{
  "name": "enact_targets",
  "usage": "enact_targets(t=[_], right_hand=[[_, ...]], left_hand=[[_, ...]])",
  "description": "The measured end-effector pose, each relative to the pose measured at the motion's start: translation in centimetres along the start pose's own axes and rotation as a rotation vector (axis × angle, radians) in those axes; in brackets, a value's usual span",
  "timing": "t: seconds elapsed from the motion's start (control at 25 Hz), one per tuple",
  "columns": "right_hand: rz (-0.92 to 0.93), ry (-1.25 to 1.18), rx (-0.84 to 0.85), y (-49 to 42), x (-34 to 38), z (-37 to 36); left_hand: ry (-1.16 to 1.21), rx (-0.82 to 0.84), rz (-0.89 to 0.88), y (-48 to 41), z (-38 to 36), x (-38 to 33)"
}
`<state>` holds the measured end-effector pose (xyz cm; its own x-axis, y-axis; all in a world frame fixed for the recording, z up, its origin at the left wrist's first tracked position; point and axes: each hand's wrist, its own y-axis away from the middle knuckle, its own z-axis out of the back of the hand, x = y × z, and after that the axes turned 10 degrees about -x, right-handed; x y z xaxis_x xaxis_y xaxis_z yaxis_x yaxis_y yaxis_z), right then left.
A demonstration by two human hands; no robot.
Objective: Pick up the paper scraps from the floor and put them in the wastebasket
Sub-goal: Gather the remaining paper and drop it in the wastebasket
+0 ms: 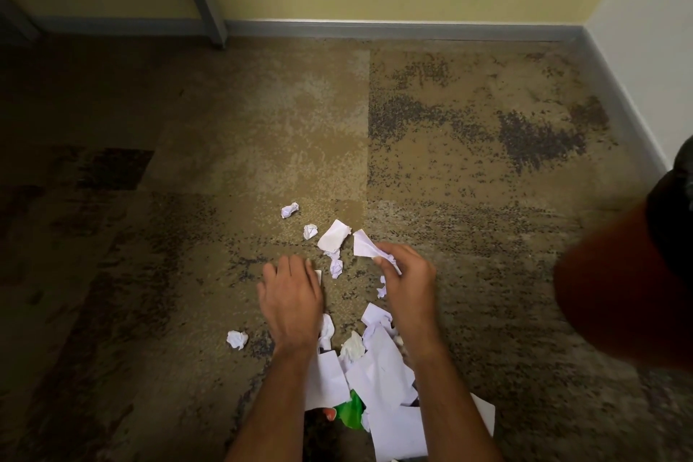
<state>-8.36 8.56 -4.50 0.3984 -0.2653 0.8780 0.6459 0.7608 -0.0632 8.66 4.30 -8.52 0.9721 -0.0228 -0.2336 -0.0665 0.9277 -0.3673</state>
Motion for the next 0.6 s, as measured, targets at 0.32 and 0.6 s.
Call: enact_targets(t=[0.32,0.6], right_hand=[[-0.157,0.069,-0.077,-0.2,1.4,2.0],[-0.298,-0.252,-0.240,-1.5,5.1,7.2]], left_hand=[[0.279,0.040,0.218,-2.6,0.7,-2.3],[0.732,0.305,0.360,-6.3,4.9,-12.0]])
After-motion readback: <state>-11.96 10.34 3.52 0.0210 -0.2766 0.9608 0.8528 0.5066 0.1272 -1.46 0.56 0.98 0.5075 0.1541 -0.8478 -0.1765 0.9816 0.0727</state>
